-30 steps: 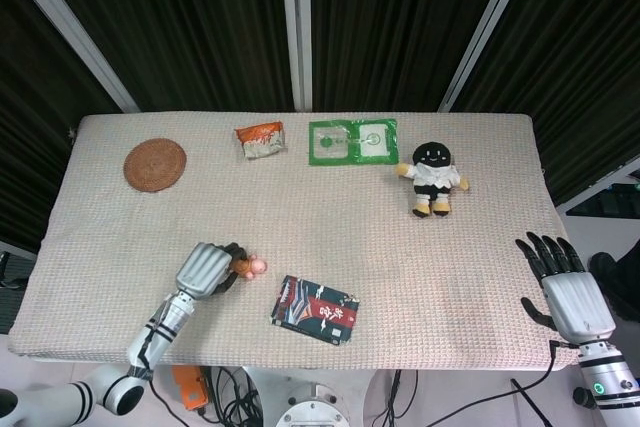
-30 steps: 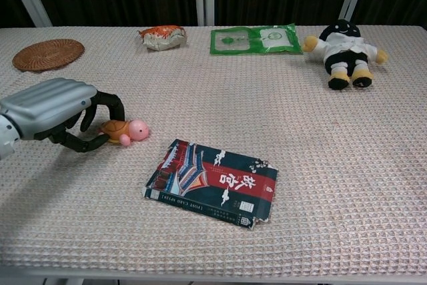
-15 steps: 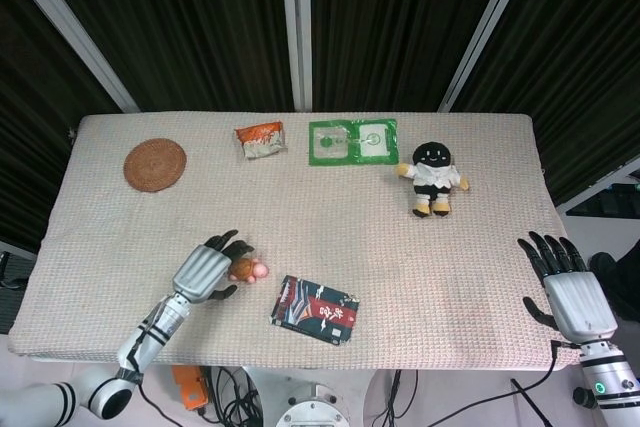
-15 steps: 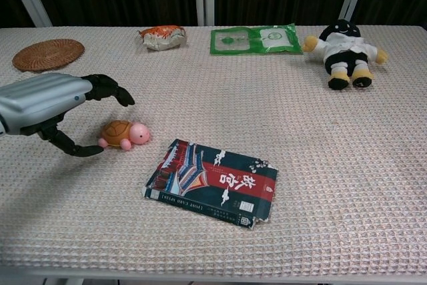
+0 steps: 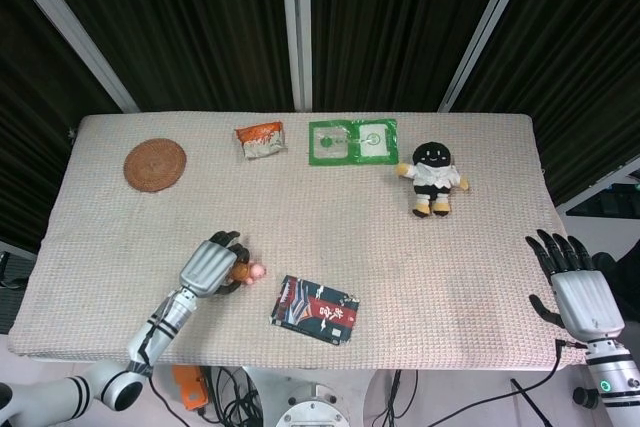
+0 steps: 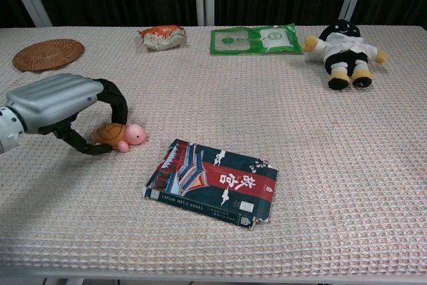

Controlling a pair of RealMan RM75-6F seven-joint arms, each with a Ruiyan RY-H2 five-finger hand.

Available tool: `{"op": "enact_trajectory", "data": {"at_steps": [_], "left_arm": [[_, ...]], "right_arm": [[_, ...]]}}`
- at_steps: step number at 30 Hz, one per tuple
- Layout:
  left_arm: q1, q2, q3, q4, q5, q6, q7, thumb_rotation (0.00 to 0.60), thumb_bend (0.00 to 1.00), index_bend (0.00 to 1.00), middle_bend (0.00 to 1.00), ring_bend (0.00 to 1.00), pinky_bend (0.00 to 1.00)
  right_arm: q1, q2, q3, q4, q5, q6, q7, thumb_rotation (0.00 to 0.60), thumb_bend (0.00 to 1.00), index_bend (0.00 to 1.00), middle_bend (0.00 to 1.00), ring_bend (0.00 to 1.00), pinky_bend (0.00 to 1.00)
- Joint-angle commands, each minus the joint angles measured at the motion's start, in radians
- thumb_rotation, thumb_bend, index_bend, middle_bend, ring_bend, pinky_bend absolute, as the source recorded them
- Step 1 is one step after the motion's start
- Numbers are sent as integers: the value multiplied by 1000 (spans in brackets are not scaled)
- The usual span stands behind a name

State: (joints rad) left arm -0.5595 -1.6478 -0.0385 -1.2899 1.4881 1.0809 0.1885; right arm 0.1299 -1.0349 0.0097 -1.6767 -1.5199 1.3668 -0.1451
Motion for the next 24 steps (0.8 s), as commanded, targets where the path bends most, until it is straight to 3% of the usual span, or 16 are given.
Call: {"op": "enact_trajectory", "data": {"at_steps": [1,8,15,17,18,21,24], "left_arm": [[2,-16,0,21,9,17,0,600,210,645,623,292,281],[5,-46,4,65,26,45,-5,600,251,805,775,439,344],[8,-40,1,49,6,34,-15,600,256,817,786,462,352],[6,-24,6,34,-2,14,-9,600,224,720,711,418,337],[4,-14,8,22,-8,3,-7,600,190,607,627,360,317],[2,13,7,-14,-16,-7,3,600,145,394,465,234,270],[5,31,6,-41,-19,-2,17,600,136,315,421,193,235]], "right_arm": [[1,-2,-1,4,3,-5,3,600,220,0,0,0,0],[2,-4,-2,6,3,-7,5,600,221,0,0,0,0],[2,-4,-3,7,2,-7,5,600,221,0,0,0,0],[1,-3,-2,6,1,-6,5,600,221,0,0,0,0],[1,-3,-2,5,1,-5,5,600,221,0,0,0,0],[1,-1,-2,4,1,-4,4,600,220,0,0,0,0],[2,-2,-2,4,1,-6,4,600,221,0,0,0,0]]}}
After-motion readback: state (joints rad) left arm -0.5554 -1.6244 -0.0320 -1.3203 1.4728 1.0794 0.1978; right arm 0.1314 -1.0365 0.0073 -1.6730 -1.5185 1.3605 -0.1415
